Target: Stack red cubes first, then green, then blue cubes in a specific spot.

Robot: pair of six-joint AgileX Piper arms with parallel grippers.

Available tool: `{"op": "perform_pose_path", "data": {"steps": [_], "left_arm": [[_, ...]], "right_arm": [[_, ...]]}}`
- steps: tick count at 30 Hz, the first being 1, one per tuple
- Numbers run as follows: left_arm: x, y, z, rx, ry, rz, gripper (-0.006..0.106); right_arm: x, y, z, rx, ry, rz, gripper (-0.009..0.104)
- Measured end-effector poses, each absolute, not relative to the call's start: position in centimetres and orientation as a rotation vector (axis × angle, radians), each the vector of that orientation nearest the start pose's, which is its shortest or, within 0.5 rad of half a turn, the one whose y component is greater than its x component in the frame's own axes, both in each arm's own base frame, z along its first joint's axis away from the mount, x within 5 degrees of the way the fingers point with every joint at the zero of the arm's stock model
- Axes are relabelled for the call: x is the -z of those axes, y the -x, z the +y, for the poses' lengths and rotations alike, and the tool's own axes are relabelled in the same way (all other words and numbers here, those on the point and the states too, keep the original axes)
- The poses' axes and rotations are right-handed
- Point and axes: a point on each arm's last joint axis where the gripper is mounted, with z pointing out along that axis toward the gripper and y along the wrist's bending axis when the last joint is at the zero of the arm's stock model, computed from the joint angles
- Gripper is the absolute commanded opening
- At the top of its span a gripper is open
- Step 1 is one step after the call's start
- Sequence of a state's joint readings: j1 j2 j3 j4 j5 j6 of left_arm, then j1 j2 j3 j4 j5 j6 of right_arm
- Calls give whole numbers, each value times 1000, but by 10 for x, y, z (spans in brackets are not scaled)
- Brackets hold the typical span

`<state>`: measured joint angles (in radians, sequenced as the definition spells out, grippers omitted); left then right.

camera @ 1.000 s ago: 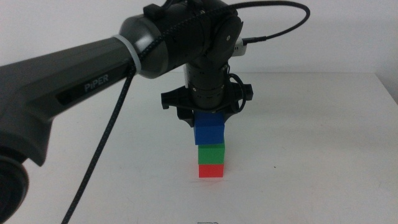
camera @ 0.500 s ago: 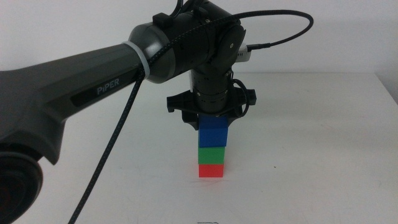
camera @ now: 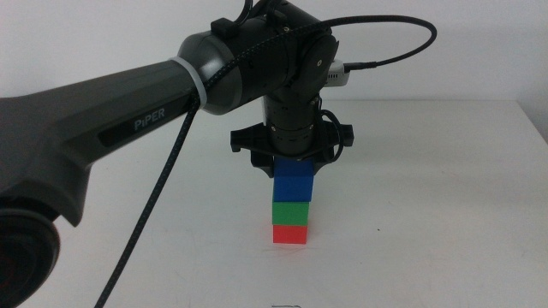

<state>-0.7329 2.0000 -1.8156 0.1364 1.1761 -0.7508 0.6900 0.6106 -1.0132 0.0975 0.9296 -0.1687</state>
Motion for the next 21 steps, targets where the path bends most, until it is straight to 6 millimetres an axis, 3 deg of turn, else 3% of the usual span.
{"op": "perform_pose_path", "data": {"steps": [8, 14, 17, 21], "left_arm": [[-271, -329, -281, 138, -85, 2828, 85], [-278, -329, -281, 137, -130, 2819, 91], [-302, -326, -278, 157, -186, 2784, 91], [-361, -314, -266, 237, -243, 2639, 91]], "right_arm": [[-415, -60, 59, -446, 839, 1854, 82], [-415, -60, 59, -446, 839, 1854, 82], [-415, -60, 59, -446, 839, 1854, 82], [-415, -60, 59, -446, 839, 1854, 82]]}}
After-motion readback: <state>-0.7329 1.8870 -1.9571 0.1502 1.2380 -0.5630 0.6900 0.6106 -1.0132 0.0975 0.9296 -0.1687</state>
